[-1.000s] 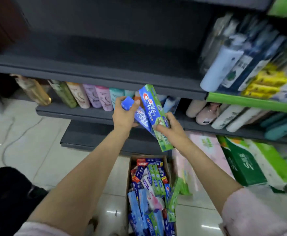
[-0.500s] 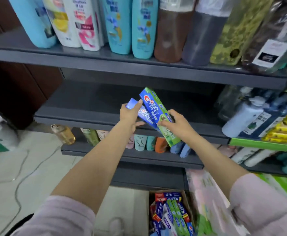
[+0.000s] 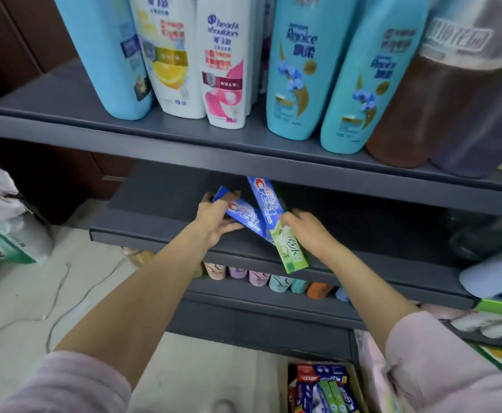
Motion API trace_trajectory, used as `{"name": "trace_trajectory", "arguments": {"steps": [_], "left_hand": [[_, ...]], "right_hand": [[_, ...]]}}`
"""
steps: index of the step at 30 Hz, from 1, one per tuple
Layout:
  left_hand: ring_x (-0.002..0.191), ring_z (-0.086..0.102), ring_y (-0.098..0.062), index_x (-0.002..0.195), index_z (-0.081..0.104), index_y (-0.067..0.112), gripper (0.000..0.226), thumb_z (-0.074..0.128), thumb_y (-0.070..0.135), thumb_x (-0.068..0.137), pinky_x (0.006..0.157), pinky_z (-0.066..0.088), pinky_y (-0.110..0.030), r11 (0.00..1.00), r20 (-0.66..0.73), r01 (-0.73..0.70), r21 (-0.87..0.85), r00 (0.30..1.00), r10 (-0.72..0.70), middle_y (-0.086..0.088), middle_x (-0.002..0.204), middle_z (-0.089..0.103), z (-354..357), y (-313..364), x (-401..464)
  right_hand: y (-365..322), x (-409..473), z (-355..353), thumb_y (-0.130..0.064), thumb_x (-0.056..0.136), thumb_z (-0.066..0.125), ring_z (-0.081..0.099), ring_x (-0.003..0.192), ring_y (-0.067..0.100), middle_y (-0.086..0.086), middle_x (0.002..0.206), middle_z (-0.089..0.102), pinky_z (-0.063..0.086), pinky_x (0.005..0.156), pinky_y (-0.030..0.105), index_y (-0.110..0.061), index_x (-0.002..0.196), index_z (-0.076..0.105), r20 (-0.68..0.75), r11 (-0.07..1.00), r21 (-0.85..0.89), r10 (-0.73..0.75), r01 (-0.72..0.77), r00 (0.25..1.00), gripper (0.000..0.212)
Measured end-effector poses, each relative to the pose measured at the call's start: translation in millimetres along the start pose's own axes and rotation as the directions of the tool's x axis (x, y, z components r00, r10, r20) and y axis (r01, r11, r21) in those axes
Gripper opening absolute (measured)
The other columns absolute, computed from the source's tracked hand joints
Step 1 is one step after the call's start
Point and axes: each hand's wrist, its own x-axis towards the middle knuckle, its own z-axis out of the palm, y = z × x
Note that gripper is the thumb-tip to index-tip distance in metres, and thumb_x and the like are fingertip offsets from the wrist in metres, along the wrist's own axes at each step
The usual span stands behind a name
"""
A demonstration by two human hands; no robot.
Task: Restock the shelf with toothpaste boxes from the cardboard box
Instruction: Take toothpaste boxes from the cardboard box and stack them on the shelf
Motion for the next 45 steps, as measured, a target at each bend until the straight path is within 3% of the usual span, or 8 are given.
{"name": "trace_trajectory", "arguments": {"steps": [4, 10, 13, 18, 25, 30, 34, 45], "left_hand": [[0.082, 0.063, -0.023, 0.097, 0.036, 0.02, 0.026, 0.061, 0.013, 0.091, 0.08, 0.053, -0.048, 1.0, 0.016, -0.004, -0.005, 1.0, 0.004, -0.009, 0.096, 0.064, -9.4, -0.2, -6.8], [0.081, 0.063, -0.02, 0.15, 0.007, 0.013, 0.076, 0.057, 0.013, 0.094, 0.089, 0.05, -0.05, 0.992, -0.041, -0.08, -0.103, 0.996, 0.076, 0.003, 0.093, 0.062, -32.2, -5.0, -1.4], [0.078, 0.062, -0.02, 0.139, 0.026, 0.021, 0.053, 0.056, 0.017, 0.095, 0.093, 0.048, -0.05, 0.988, -0.052, -0.084, -0.131, 0.996, 0.078, -0.001, 0.09, 0.061, -56.0, -0.5, 12.2], [0.063, 0.056, -0.007, 0.099, 0.047, 0.022, 0.002, 0.049, 0.023, 0.097, 0.066, 0.048, -0.019, 0.963, -0.015, -0.114, 0.243, 0.993, 0.121, 0.003, 0.08, 0.06, -91.8, 27.6, 45.7], [0.057, 0.065, -0.001, 0.111, 0.052, 0.019, 0.017, 0.041, 0.015, 0.099, 0.08, 0.046, -0.027, 0.909, 0.159, -0.163, 0.385, 0.981, 0.109, 0.014, 0.06, 0.069, -141.0, 35.6, 93.1], [0.093, 0.058, -0.014, 0.129, 0.049, 0.014, 0.035, 0.045, 0.003, 0.096, 0.091, 0.049, -0.034, 0.632, 0.368, -0.422, 0.65, 0.902, 0.224, -0.004, 0.106, 0.061, -167.6, 31.8, 115.8], [0.083, 0.059, -0.004, 0.121, 0.051, 0.016, 0.026, 0.038, 0.006, 0.1, 0.07, 0.052, -0.014, 0.646, 0.449, -0.538, 0.542, 0.835, 0.318, 0.003, 0.095, 0.062, -183.4, 31.2, 125.1], [0.066, 0.057, -0.009, 0.082, 0.055, 0.019, 0.032, 0.034, 0.007, 0.102, 0.052, 0.048, -0.015, 0.702, 0.371, -0.675, 0.227, 0.727, 0.578, -0.002, 0.078, 0.06, -210.1, 21.3, 140.2]], "right_hand": [[2.5, 0.7, 5.1, -0.028, 0.093, 0.048, 0.062, 0.096, 0.029, 0.012, 0.107, 0.064, 0.048, 0.079, 0.036, -0.003, 0.106, 0.056, 0.0, 0.999, -0.041, -0.019, 0.019, 1.0, 0.03], [-8.8, 3.9, 17.8, -0.028, 0.096, 0.045, 0.056, 0.092, 0.021, 0.012, 0.12, 0.059, 0.041, 0.068, 0.025, -0.008, 0.129, 0.046, -0.032, 0.986, -0.13, -0.109, 0.104, 0.993, 0.038], [-19.3, 8.5, 31.4, -0.033, 0.095, 0.042, 0.054, 0.103, 0.023, 0.009, 0.13, 0.055, 0.039, 0.078, 0.026, -0.016, 0.138, 0.041, -0.03, 0.973, -0.208, -0.105, 0.096, 0.994, 0.046], [-40.4, 24.6, 62.2, -0.052, 0.088, 0.054, 0.046, 0.127, 0.022, -0.002, 0.144, 0.045, 0.04, 0.099, 0.033, -0.028, 0.145, 0.034, 0.046, 0.896, -0.401, -0.187, 0.19, 0.981, 0.065], [-44.5, 50.8, 109.5, -0.051, 0.086, 0.058, 0.044, 0.124, 0.024, 0.005, 0.134, 0.048, 0.039, 0.095, 0.034, -0.027, 0.138, 0.044, 0.029, 0.808, -0.524, -0.3, 0.27, 0.953, 0.059], [-40.0, 71.0, 132.4, -0.048, 0.084, 0.062, 0.046, 0.117, 0.019, 0.004, 0.128, 0.041, 0.04, 0.096, 0.032, -0.03, 0.138, 0.046, 0.023, 0.723, -0.608, -0.397, 0.329, 0.917, 0.058], [-35.0, 82.3, 151.8, -0.045, 0.086, 0.061, 0.042, 0.124, 0.02, 0.001, 0.137, 0.041, 0.04, 0.102, 0.039, -0.03, 0.14, 0.043, -0.035, 0.694, -0.635, -0.466, 0.34, 0.884, 0.059], [-37.7, 88.3, 211.7, -0.041, 0.09, 0.057, 0.043, 0.126, 0.019, -0.004, 0.138, 0.043, 0.032, 0.103, 0.041, -0.033, 0.14, 0.042, -0.142, 0.606, -0.745, -0.55, 0.277, 0.823, 0.052]]}}
